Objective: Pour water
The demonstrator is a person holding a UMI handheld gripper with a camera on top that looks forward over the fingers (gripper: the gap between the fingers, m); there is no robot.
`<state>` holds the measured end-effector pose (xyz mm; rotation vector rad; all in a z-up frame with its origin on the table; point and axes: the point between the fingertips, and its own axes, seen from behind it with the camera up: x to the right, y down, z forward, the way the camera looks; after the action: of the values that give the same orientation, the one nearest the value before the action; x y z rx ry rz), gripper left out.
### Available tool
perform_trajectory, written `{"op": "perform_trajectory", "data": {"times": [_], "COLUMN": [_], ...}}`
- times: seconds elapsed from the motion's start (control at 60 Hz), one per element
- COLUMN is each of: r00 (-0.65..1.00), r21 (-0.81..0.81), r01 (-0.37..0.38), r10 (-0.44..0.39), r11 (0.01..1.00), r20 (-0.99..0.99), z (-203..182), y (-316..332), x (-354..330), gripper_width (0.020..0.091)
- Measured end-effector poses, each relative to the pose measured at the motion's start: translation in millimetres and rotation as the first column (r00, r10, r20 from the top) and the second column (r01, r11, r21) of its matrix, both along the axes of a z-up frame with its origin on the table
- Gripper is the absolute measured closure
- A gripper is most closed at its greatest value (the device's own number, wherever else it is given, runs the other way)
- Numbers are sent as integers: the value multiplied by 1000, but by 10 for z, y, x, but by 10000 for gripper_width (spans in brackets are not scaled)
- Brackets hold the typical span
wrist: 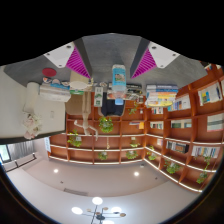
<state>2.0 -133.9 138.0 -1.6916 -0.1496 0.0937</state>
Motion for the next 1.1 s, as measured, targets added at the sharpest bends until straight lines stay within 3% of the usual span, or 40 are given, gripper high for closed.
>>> {"op": "perform_trajectory", "data": {"times": [0.133,0.2,0.5,0.583,0.633,0.667,0.75,0.85,0.867,0.983,1.1], "r00": [1000,999,996,997,996,996,992,990,991,999,993], "r21": [-26,-5,-28,-53,-66,-67,-38,-32,-33,-32,-61], "r01": [-19,-22,6,43,85,87,97,89,89,35,41], "r10": [19,22,-9,-46,-86,-87,-94,-85,-85,-36,-48], "r11": [1000,1000,1000,998,994,994,995,996,995,999,997], "r20": [-1,-44,-86,-56,-18,3,86,109,103,-11,-105], "z": [-54,-327,-535,-603,-642,-650,-621,-618,-618,-603,-616], "y": [182,737,1657,1812,1887,1913,1934,1944,1943,1940,1944], "x": [-54,-457,-660,-607,-522,-542,-532,-557,-556,-636,-571], "gripper_width": [307,304,323,400,555,615,652,740,783,786,787]}}
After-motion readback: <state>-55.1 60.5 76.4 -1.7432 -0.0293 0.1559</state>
